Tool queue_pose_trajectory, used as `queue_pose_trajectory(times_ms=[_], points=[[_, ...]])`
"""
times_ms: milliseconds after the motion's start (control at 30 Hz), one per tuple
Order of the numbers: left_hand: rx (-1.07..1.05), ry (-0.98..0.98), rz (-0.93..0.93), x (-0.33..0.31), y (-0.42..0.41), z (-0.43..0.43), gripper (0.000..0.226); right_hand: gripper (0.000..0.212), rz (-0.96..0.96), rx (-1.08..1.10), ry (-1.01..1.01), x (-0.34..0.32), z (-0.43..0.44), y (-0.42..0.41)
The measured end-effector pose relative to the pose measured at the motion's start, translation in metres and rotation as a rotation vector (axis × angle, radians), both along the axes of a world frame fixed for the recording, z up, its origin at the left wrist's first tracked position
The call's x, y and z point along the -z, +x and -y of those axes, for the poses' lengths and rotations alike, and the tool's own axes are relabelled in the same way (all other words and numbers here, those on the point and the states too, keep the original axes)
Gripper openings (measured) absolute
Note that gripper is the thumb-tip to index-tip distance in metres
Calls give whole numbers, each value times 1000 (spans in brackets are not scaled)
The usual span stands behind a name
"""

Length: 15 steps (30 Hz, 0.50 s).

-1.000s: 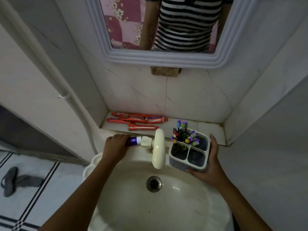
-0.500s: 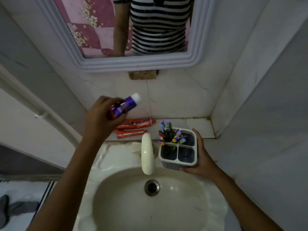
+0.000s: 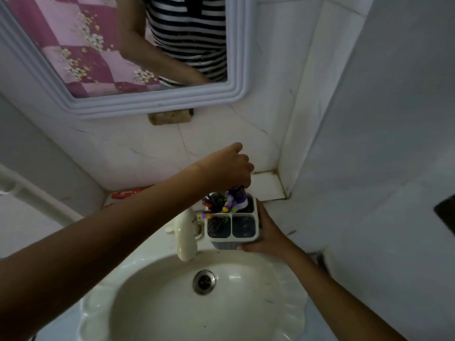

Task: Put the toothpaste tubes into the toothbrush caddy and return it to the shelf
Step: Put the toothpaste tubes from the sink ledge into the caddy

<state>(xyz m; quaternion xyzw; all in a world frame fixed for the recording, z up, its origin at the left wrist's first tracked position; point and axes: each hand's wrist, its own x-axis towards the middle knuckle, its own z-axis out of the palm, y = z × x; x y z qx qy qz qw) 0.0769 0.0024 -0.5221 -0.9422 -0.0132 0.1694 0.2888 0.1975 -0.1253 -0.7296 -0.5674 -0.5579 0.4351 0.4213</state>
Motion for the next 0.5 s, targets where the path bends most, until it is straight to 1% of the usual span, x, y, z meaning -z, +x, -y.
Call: queue_pose_trajectory(times_ms=[100,167,233,333,400,500], points=[[-51,27,-141,9,17,16,28,129,-12,-4,-3,2,-1,0],[-120,8,-165,14,27,22,25,129,-19,-4,-5,4,-1,0],[-224,-83,-140,14,36,22,24,127,-17,-3,-21,5,-2,1],[-396,-278,-73,7,42,16,27,126,-14,-1,-33,6,-4,1],[-428,-340,-3,10,39,12,23,128,-23,-5,-28,7,-4,1],[-419,-374,87,22,25,2,19,130,-30,-6,-16,9,-5,0]])
